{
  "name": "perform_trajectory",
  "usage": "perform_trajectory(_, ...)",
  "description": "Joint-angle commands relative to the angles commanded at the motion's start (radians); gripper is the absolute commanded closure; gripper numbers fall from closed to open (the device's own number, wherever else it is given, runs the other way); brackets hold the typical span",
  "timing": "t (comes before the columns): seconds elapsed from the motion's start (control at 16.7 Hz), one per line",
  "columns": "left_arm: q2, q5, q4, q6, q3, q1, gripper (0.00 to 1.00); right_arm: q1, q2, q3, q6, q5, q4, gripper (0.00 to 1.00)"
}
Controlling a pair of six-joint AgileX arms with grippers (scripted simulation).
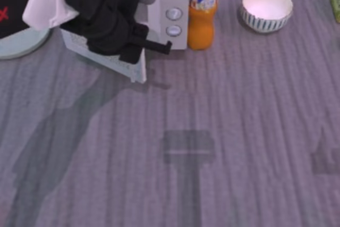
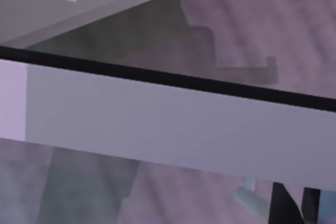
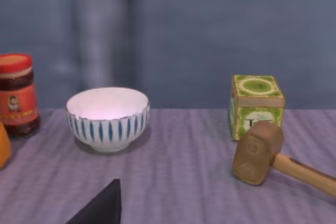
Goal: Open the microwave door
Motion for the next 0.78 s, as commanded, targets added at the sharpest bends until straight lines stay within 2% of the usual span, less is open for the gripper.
perform_trajectory(0.48, -0.073, 0.074, 0.012, 0.141, -0.085, 0.049, 1.00, 0.000, 0.000, 0.000, 0.000, 0.000, 0.000, 0.00)
perform_trajectory(0.78, -0.078, 0.077, 0.015, 0.146, -0.086, 0.051, 1.00, 0.000, 0.000, 0.000, 0.000, 0.000, 0.000, 0.00)
